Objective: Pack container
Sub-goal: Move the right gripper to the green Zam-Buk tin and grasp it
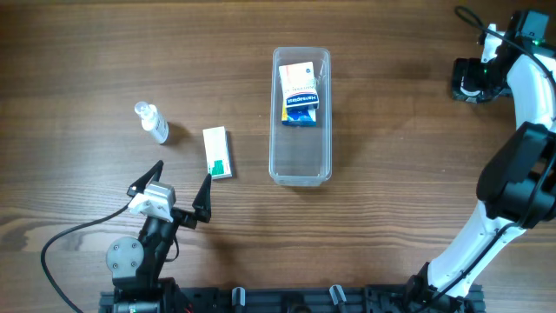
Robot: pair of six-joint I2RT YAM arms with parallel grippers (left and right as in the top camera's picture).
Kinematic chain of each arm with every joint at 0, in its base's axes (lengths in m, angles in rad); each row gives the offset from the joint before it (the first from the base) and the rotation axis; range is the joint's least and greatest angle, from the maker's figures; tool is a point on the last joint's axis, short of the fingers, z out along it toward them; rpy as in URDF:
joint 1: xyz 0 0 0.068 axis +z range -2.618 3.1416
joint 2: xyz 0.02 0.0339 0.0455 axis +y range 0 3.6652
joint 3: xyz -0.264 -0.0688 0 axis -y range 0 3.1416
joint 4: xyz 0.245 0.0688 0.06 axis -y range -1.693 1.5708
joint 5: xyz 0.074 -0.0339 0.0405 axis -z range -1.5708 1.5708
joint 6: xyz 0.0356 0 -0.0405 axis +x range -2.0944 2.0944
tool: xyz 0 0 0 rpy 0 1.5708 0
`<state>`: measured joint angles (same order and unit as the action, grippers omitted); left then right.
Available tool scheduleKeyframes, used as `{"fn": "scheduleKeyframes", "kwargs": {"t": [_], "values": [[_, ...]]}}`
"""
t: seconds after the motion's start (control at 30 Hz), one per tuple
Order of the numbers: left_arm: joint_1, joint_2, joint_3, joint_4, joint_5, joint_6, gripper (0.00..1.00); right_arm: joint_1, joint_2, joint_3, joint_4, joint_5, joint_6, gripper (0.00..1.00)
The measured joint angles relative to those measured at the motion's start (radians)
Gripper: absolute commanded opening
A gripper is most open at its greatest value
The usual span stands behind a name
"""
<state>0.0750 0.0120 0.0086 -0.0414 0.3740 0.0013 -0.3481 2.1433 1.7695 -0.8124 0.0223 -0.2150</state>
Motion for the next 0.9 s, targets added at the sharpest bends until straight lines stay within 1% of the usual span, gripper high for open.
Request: {"fn": "scheduleKeyframes", "kwargs": {"t": [0.27, 0.4, 0.6, 0.9], "values": [[0.0, 0.0, 0.0, 0.0, 0.0, 0.0, 1.0, -0.022, 0.0, 0.0, 0.056, -0.005, 0.0, 0.99], [0.0, 0.0, 0.0, 0.0, 0.0, 0.0, 1.0, -0.046, 0.003, 0.0, 0.076, -0.05, 0.0, 1.0], [0.0, 0.0, 0.0, 0.0, 0.0, 0.0, 1.0, -0.061, 0.047, 0.0, 0.096, -0.094, -0.001, 1.0], [0.0, 0.0, 0.0, 0.0, 0.0, 0.0, 1.0, -0.061, 0.104, 0.0, 0.119, -0.101, -0.001, 1.0]]}}
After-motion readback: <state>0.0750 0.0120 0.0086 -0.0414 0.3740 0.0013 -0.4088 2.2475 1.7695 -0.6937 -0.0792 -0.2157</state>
